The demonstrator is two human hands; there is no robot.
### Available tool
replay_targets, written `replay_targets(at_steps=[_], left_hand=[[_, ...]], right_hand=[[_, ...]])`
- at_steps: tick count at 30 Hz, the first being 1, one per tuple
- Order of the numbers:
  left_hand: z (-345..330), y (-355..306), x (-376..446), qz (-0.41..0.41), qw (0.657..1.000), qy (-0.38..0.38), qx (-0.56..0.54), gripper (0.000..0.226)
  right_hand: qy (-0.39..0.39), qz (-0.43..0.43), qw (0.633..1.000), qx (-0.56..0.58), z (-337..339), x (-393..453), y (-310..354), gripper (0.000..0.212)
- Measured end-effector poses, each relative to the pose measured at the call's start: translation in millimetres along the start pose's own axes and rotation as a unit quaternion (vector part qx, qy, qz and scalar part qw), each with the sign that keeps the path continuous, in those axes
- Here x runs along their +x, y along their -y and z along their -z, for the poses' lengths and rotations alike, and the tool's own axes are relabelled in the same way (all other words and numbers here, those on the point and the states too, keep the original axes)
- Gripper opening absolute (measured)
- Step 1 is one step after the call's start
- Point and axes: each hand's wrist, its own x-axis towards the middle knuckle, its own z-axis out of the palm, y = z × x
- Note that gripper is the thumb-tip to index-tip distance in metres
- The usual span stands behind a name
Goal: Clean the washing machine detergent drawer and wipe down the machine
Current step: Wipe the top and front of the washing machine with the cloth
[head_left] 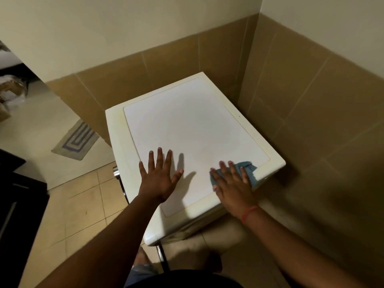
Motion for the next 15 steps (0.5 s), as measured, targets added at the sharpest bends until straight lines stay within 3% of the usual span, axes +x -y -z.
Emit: replay_targets(at_steps=[2, 3, 7, 11, 12, 15], left_hand=[[-1, -7, 4, -0.010, 1.000, 0.003, 0.004, 0.075], [-1, -11, 6, -0.016, 1.000, 0.004, 0.006, 0.075], [-3, -17, 10, -0.015, 1.000, 0.014, 0.015, 0.075], [-5, -25, 15, -0.018, 1.000, 0.020, 0.014, 0.078], [-5, -27, 16, -0.020, 0.999, 0.019, 0.015, 0.078], [-6, -32, 19, -0.020, 0.999, 0.020, 0.019, 0.076]], right_hand=[[0.007, 0.092, 0.996, -0.009, 0, 0, -17, 0.054], [0.013, 0.092, 0.996, -0.009, 3, 7, -33, 0.054], [-0.009, -0.090, 0.996, 0.008, 6, 19, -52, 0.059], [-0.001, 0.057, 0.998, -0.009, 0, 12, -53, 0.055], [0.000, 0.059, 0.998, -0.007, 3, 18, -67, 0.055], [0.004, -0.074, 0.997, 0.011, 6, 34, -93, 0.057]])
